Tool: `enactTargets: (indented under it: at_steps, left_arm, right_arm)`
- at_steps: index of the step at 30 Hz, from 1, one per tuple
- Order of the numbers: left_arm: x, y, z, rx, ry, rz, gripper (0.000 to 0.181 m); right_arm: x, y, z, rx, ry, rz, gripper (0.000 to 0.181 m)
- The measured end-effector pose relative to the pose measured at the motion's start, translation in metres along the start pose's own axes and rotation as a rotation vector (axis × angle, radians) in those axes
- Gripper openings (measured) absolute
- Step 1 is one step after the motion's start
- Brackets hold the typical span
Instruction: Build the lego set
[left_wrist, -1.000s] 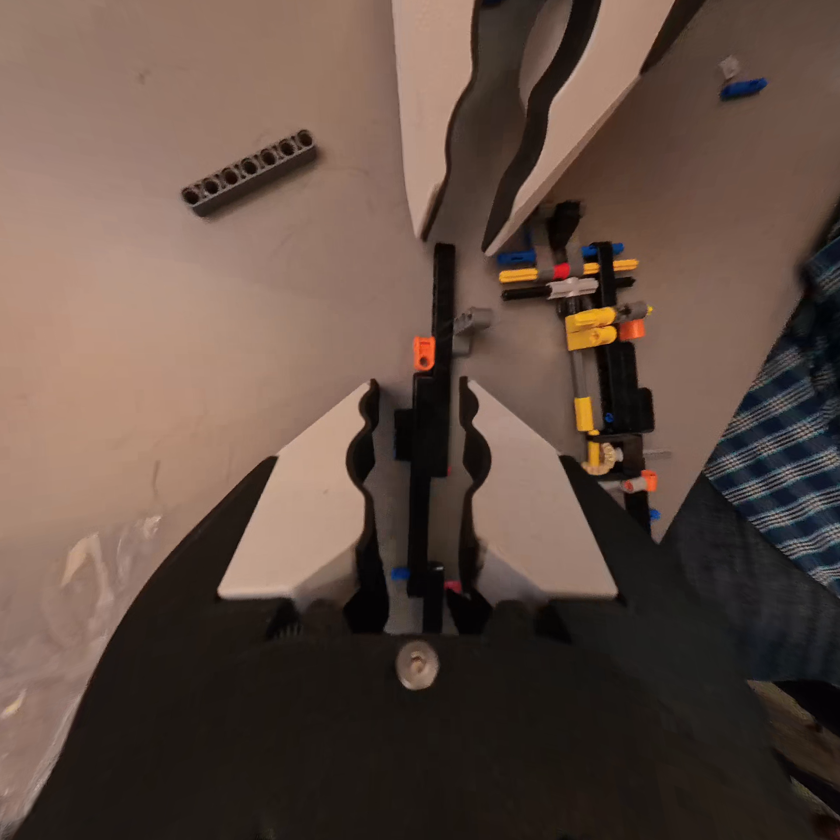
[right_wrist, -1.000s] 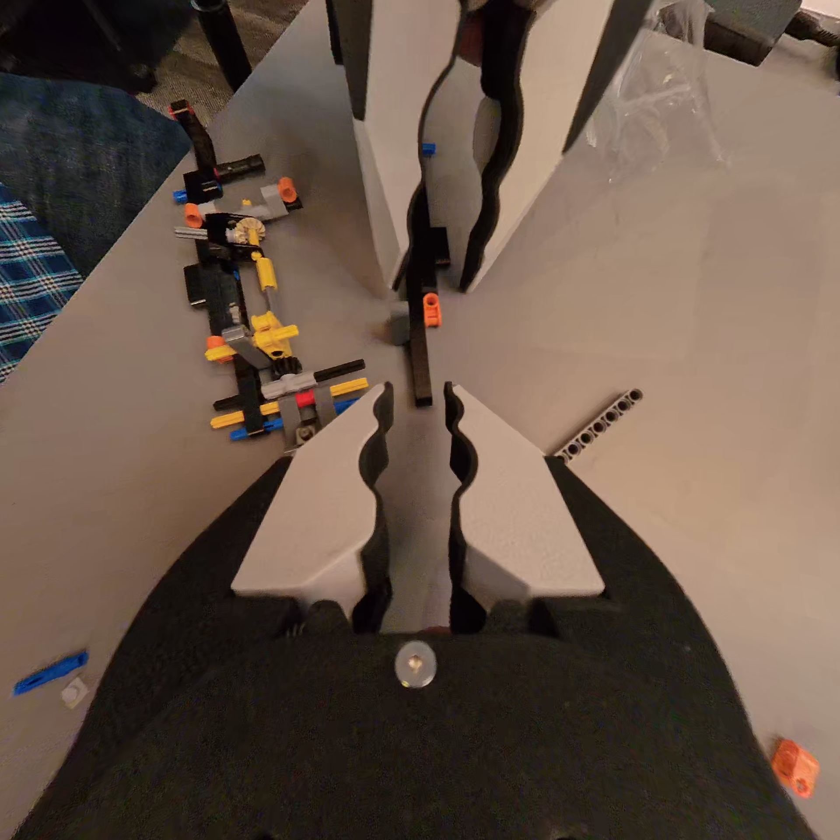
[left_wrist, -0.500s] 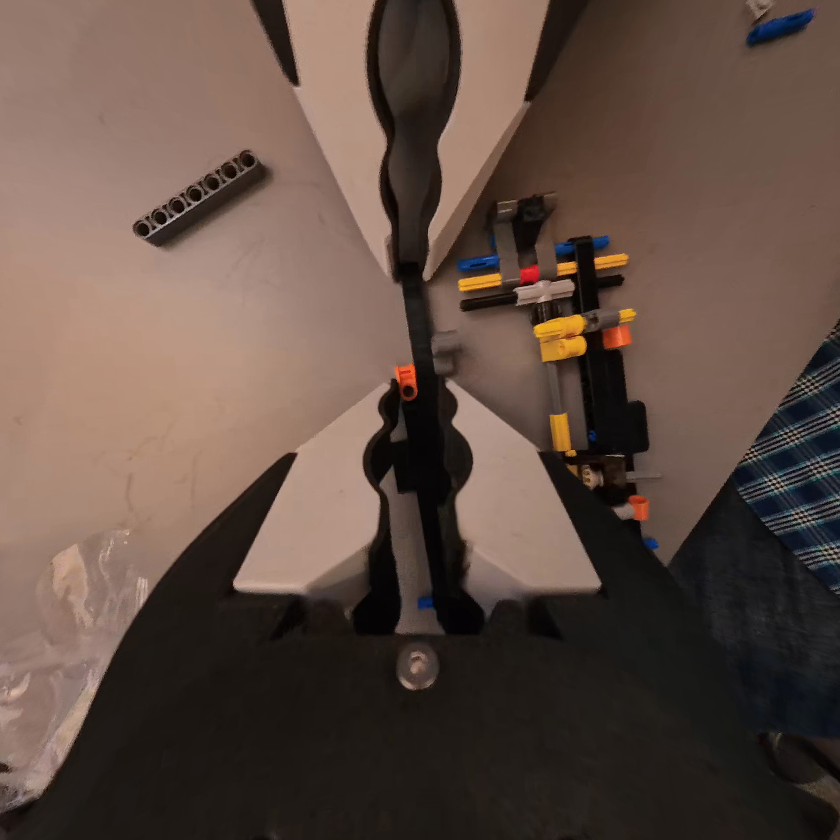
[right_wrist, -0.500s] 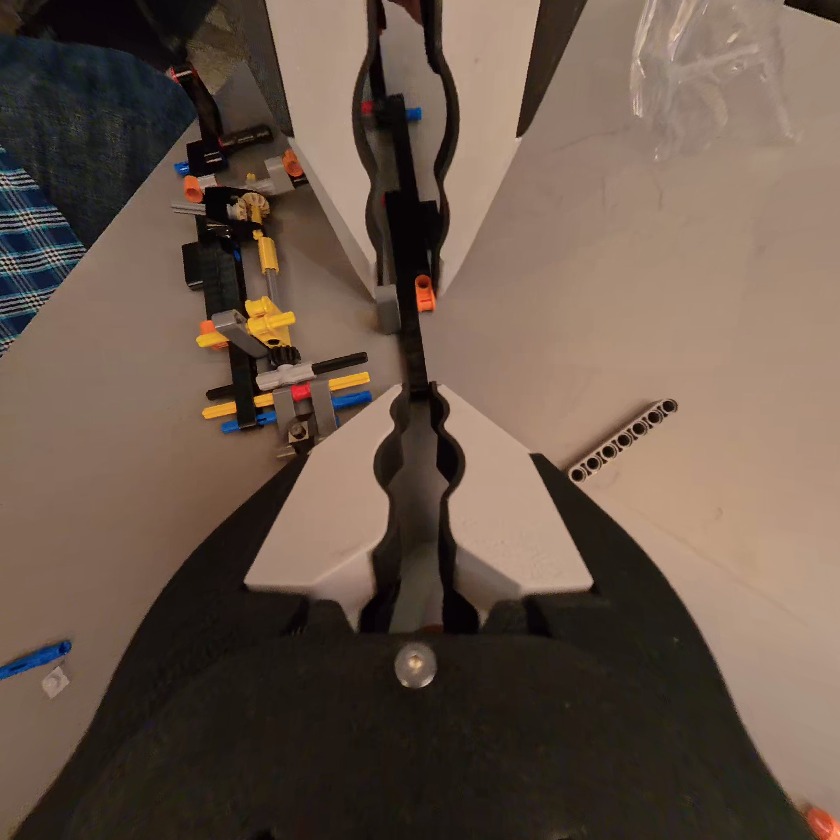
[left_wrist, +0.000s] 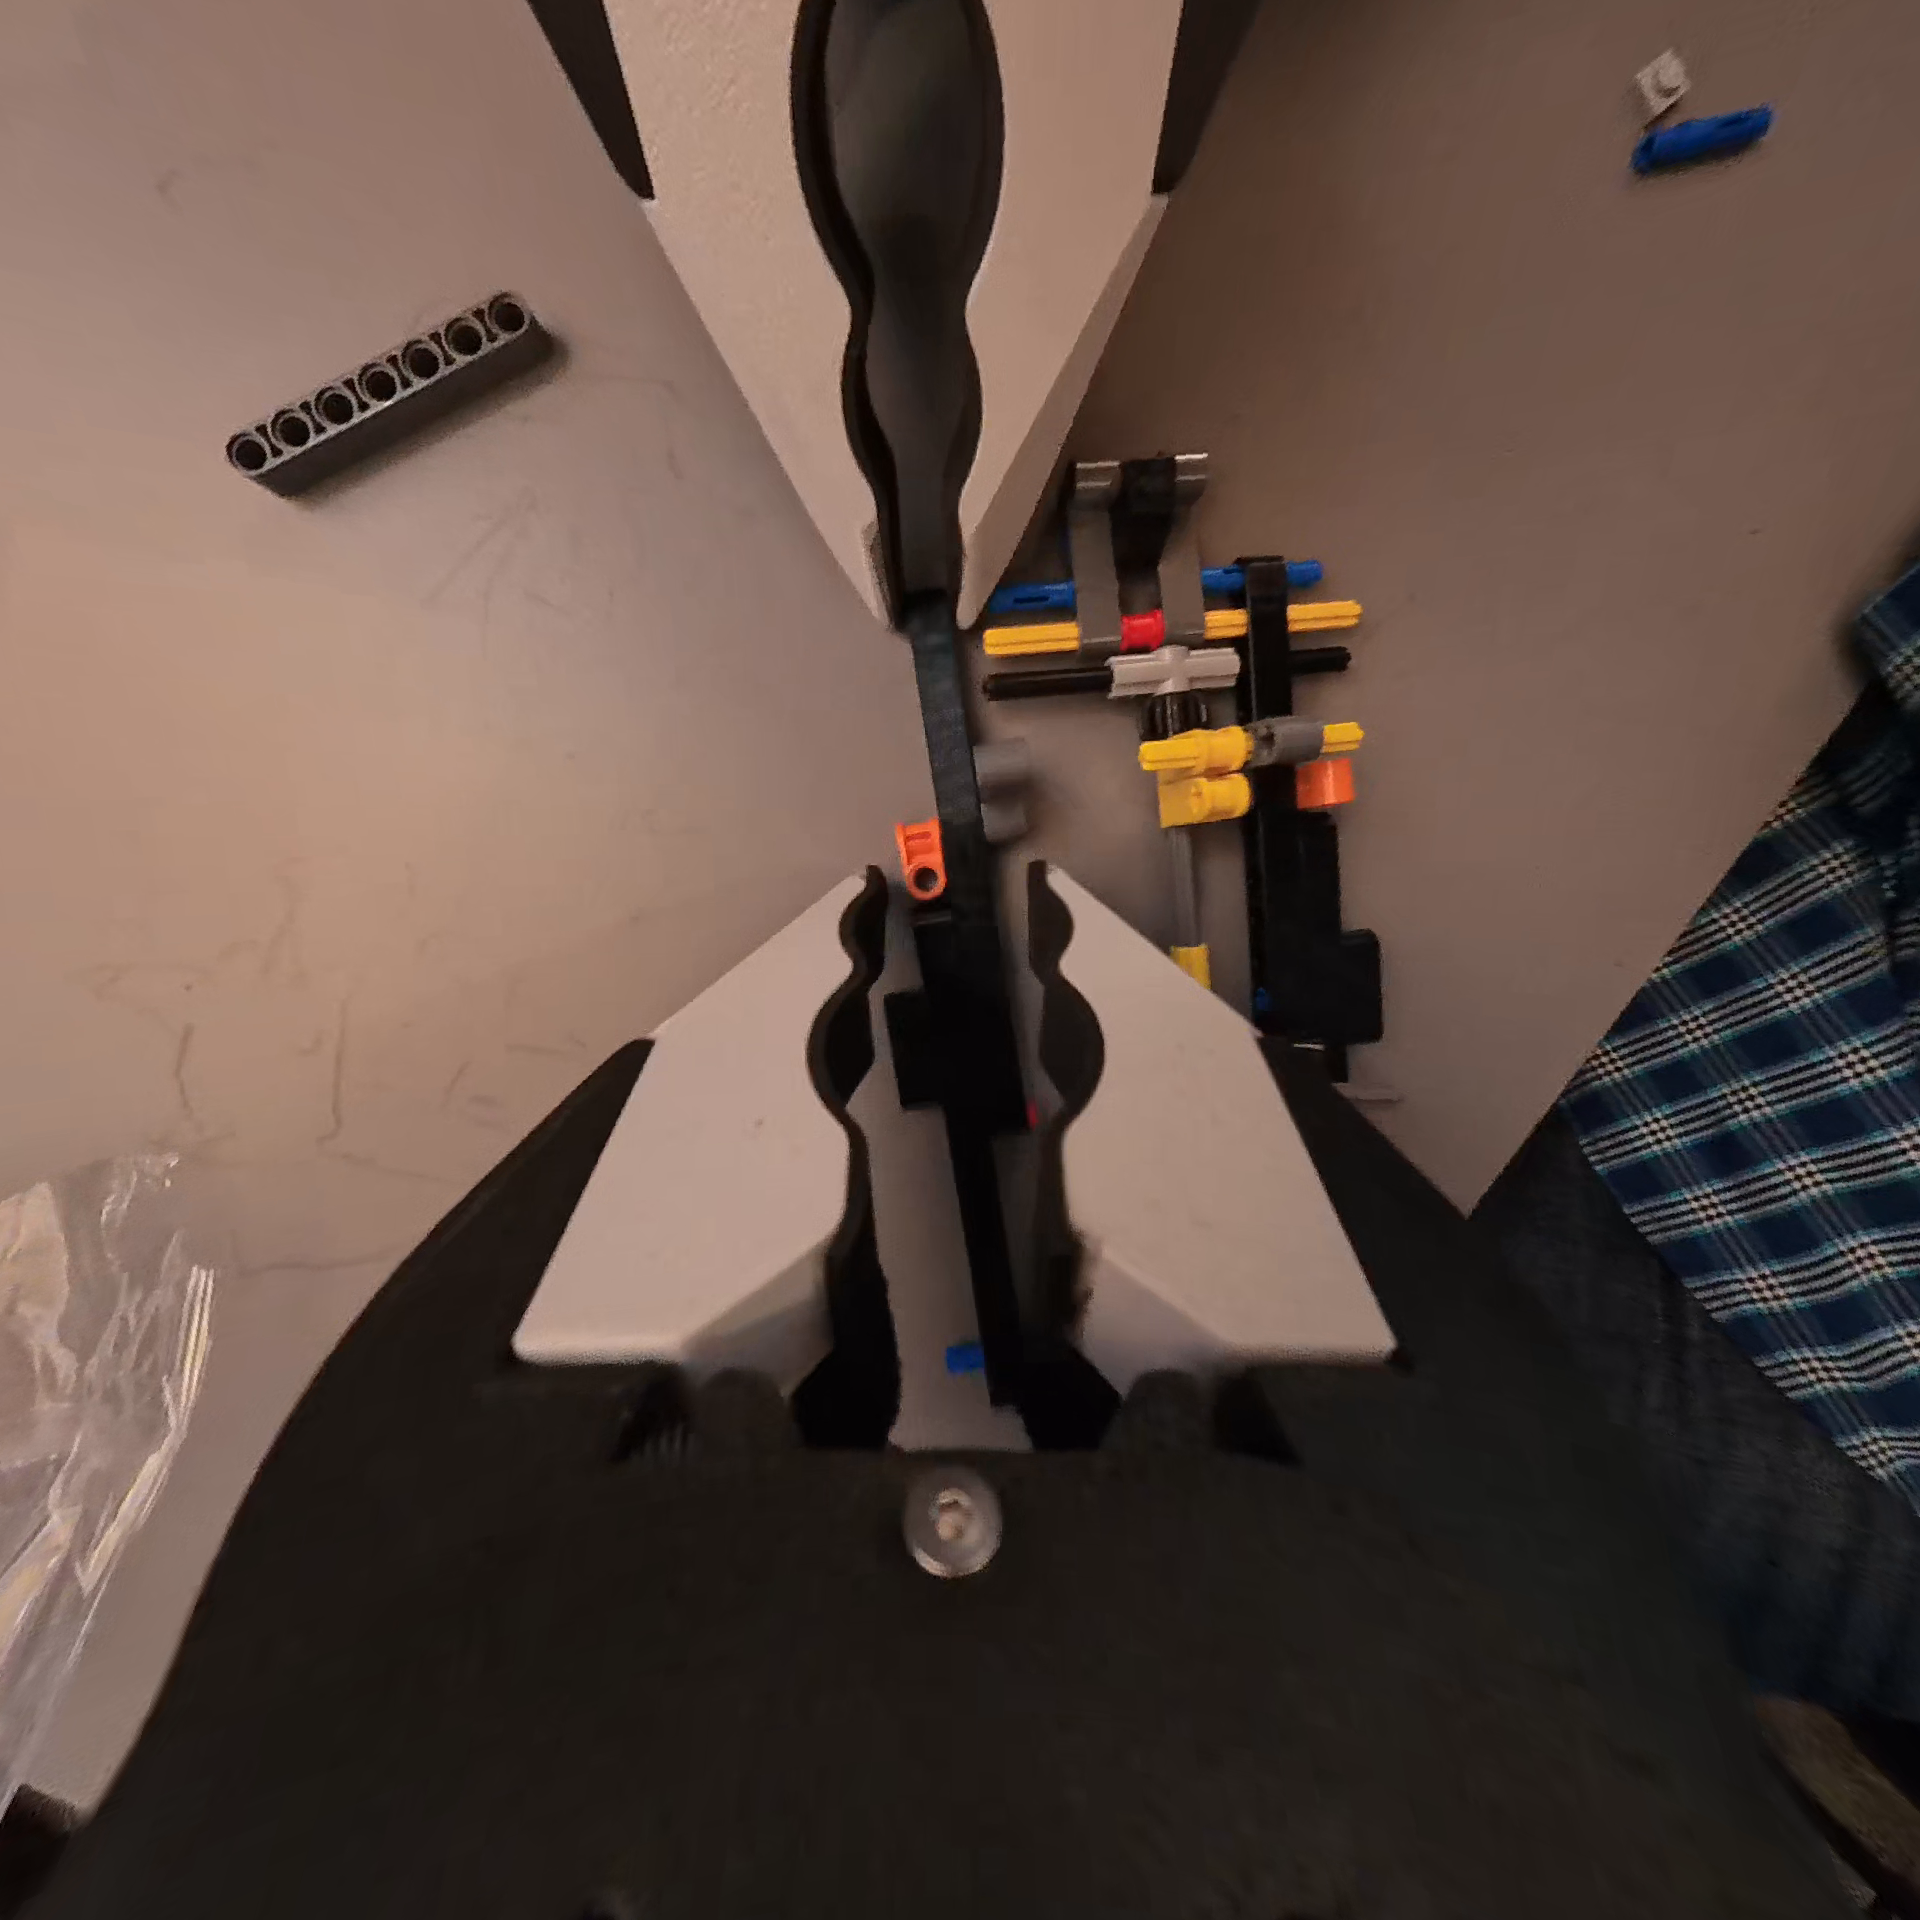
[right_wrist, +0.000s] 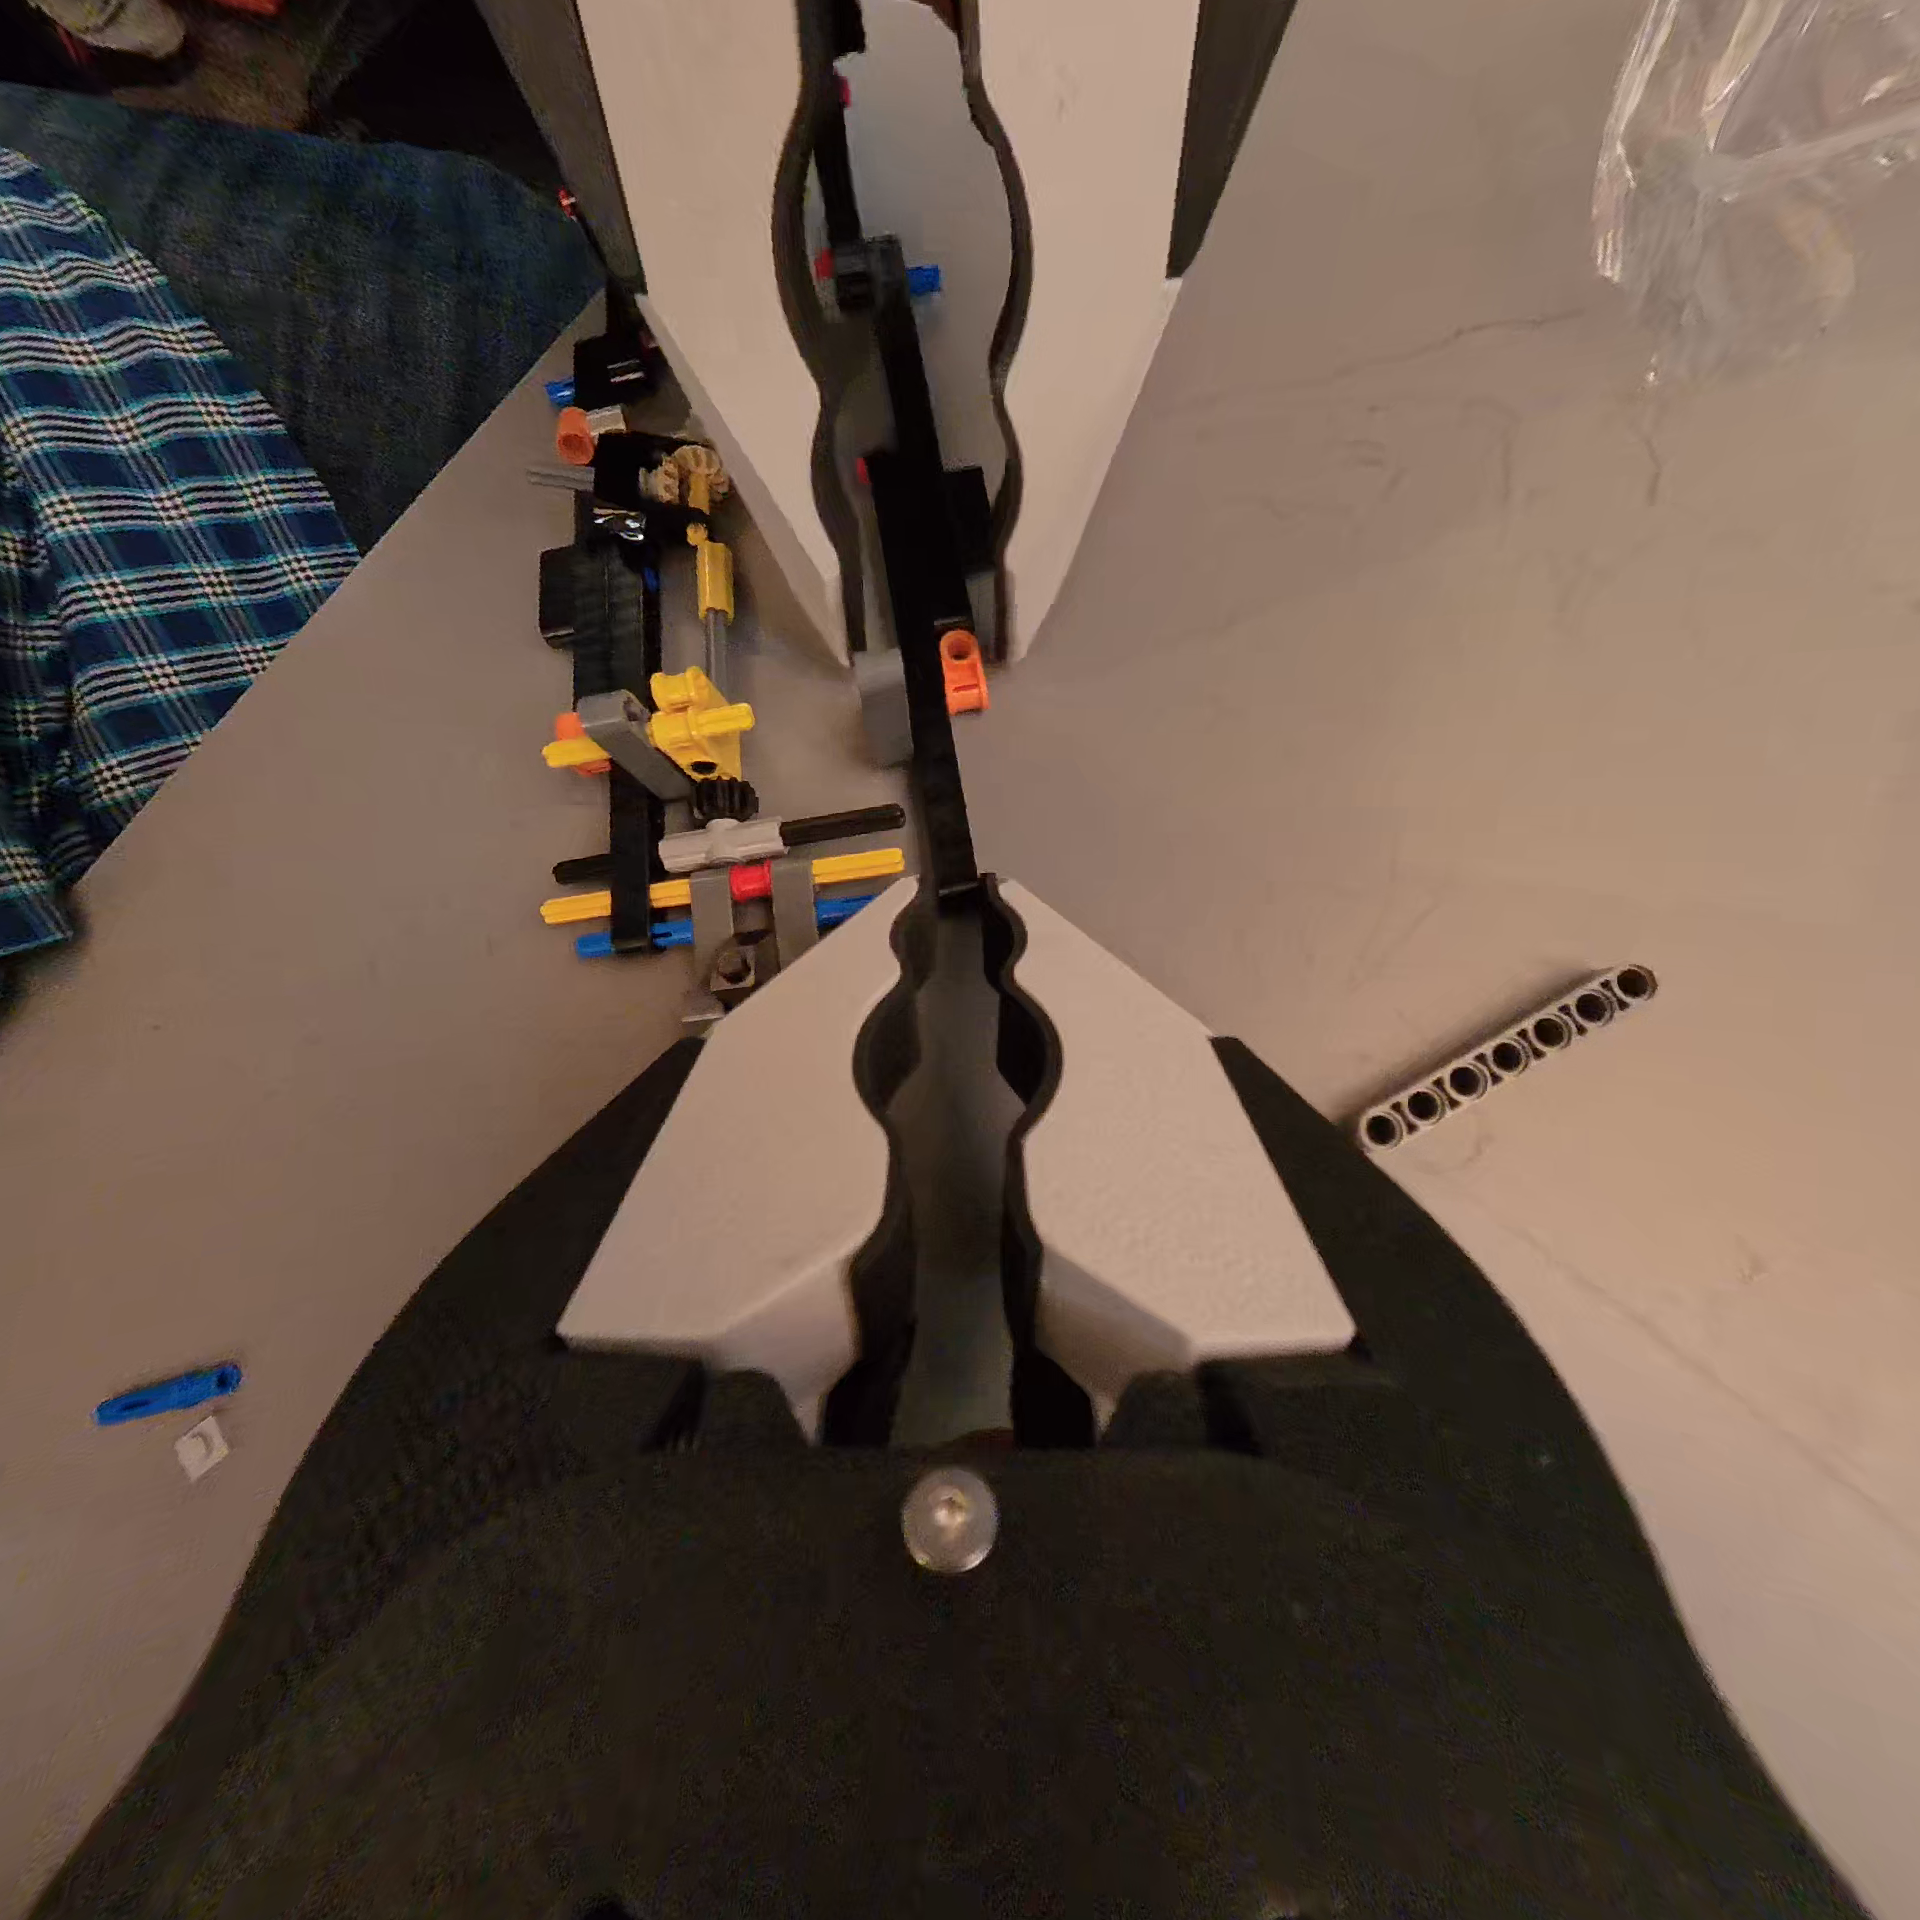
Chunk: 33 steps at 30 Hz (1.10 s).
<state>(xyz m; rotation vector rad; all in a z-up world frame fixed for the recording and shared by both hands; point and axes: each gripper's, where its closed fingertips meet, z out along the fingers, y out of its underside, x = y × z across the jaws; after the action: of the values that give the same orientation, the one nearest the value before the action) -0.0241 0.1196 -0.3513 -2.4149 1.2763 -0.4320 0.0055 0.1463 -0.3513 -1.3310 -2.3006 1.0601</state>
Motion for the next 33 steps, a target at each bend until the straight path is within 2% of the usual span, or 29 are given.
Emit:
enactTargets:
  at_steps: [7,12,14,21,26,33]
  left_arm:
    - [-0.008,0.008,-0.02,0.034,-0.068,-0.058,0.027]
    - [-0.005,0.024,-0.017,-0.002,-0.087,-0.074,0.028]
    - [-0.004,0.027,-0.017,-0.017,-0.093,-0.068,0.028]
    - [-0.001,0.027,-0.016,-0.009,-0.088,-0.065,0.028]
    - [0.001,0.016,-0.008,-0.005,-0.11,-0.016,0.032]
    - [0.004,0.005,0.003,-0.01,-0.098,0.03,0.024]
  right_arm:
    - [-0.001,0.001,-0.001,0.006,-0.007,0.012,0.007]
    - [0.0,0.001,-0.002,0.008,-0.004,0.021,0.012]
    - [0.0,0.001,-0.002,0.006,-0.002,0.013,0.007]
    - [0.0,0.001,-0.002,0.008,0.006,0.012,0.006]
    - [-0.002,0.001,-0.002,0.013,-0.004,0.017,0.006]
    - [-0.007,-0.003,-0.004,0.04,-0.038,0.038,0.006]
